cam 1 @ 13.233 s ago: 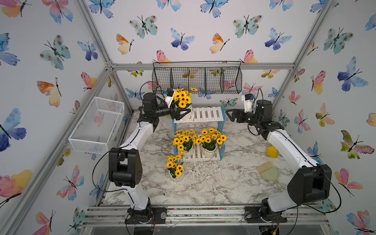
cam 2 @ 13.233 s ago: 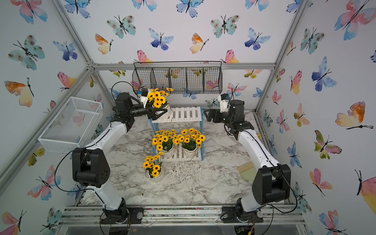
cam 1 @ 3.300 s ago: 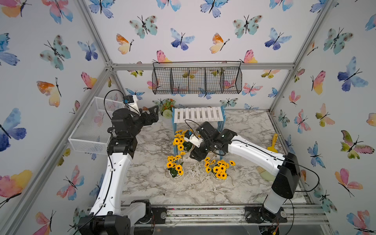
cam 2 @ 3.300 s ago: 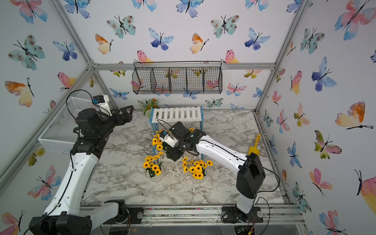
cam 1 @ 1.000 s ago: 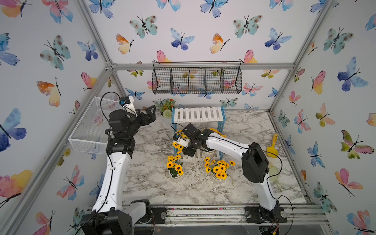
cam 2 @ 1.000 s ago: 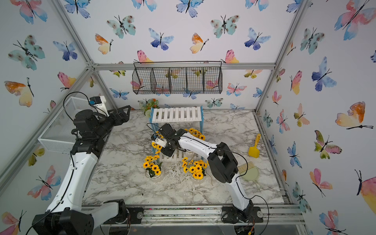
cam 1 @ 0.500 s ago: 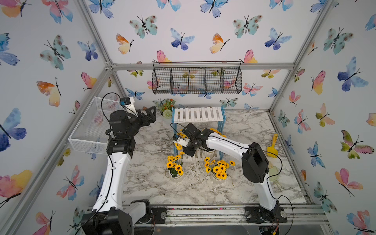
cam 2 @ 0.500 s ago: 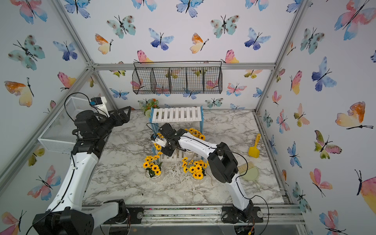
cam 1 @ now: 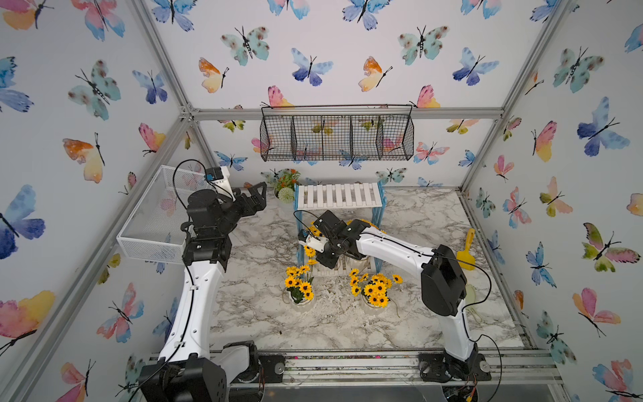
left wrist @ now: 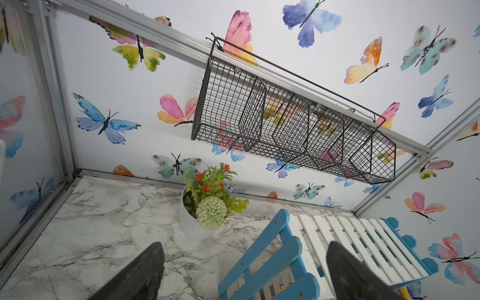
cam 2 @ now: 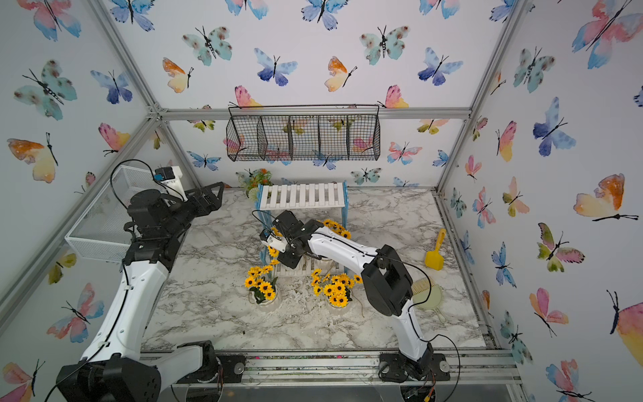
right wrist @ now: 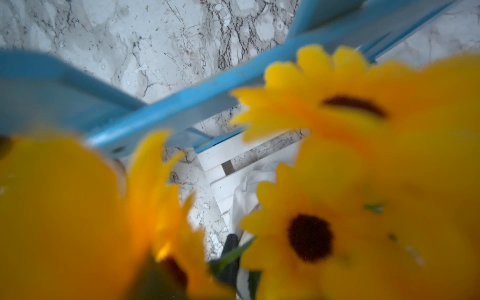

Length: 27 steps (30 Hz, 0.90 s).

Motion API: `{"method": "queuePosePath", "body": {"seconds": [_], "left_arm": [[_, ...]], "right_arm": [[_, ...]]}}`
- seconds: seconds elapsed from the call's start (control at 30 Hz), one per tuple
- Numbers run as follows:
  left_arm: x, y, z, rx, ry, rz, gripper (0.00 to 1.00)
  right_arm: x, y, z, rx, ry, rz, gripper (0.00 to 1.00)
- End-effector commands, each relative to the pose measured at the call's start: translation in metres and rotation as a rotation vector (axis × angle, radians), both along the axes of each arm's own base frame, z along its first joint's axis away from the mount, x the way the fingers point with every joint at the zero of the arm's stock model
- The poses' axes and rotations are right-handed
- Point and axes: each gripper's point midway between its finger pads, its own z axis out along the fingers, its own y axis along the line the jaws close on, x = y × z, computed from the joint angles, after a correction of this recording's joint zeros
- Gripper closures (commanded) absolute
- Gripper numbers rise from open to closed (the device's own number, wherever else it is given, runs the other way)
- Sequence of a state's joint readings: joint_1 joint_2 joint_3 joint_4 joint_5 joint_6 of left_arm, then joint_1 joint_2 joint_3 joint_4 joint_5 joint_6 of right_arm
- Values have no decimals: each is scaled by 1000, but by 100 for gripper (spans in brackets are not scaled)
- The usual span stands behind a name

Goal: Take the sunflower pots off the shelves
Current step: Pick up the sunflower pot from the shelf, then place the sunflower pot at the center of the board.

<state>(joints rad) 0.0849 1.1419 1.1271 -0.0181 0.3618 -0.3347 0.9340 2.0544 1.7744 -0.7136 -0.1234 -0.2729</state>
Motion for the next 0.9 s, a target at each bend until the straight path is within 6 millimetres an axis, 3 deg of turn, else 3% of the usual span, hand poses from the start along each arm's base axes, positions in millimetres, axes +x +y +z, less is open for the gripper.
{"method": "queuePosePath", "body": {"seconds": [0.0,0.27,0.87], "left_arm": [[0,-1,5,-9,-26,-16,3],[0,0,6,-12,-27,-13,3],[-1,-1,6,-21,-31,-21,4]], "right_arm": [[-8,-3,39,43,-53,-11,98],[-37,-9,29,2,-35,-5,98],[-79,-24,16,-29,-2,-24,98]]}}
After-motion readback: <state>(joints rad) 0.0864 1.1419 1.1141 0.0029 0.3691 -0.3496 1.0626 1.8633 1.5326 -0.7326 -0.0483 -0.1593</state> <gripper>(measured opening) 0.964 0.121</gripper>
